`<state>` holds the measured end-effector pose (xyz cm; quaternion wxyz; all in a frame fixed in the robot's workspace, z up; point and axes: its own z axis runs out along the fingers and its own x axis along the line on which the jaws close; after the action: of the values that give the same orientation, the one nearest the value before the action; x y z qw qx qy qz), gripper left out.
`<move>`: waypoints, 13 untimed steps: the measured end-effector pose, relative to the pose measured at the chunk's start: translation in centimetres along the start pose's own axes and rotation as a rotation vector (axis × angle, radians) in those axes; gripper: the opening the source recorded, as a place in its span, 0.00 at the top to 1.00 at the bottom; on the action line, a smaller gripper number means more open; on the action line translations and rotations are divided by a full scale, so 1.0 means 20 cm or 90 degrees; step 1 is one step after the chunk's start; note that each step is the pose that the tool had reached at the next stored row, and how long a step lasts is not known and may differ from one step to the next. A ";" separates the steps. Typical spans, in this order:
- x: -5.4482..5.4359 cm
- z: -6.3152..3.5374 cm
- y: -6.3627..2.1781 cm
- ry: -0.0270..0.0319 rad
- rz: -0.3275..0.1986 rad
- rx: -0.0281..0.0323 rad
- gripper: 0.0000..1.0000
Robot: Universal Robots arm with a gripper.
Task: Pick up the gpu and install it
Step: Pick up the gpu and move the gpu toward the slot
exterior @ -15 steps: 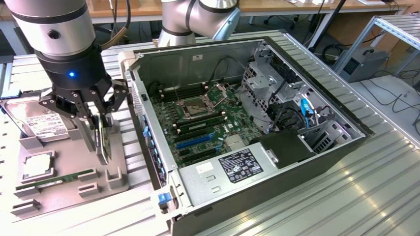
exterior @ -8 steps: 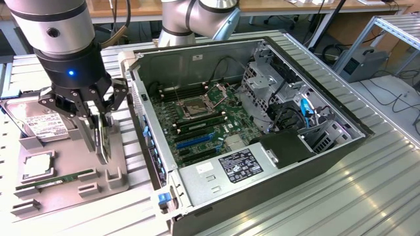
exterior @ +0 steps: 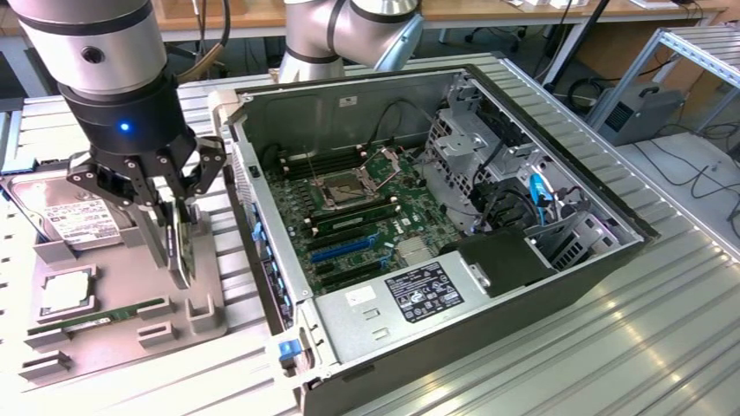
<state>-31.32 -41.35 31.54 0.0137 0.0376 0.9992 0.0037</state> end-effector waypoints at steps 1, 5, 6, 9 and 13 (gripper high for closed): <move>0.00 -0.001 0.000 0.0000 0.000 0.0000 0.73; 0.00 -0.004 0.000 0.0000 0.000 0.0000 0.73; 0.00 -0.005 0.000 0.0000 0.000 0.0000 0.73; 0.00 -0.009 0.000 0.0000 0.000 0.0000 0.73; 0.00 -0.016 0.000 0.0001 0.000 0.0001 0.73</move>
<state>-31.32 -41.35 31.86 0.0137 0.0376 0.9992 0.0036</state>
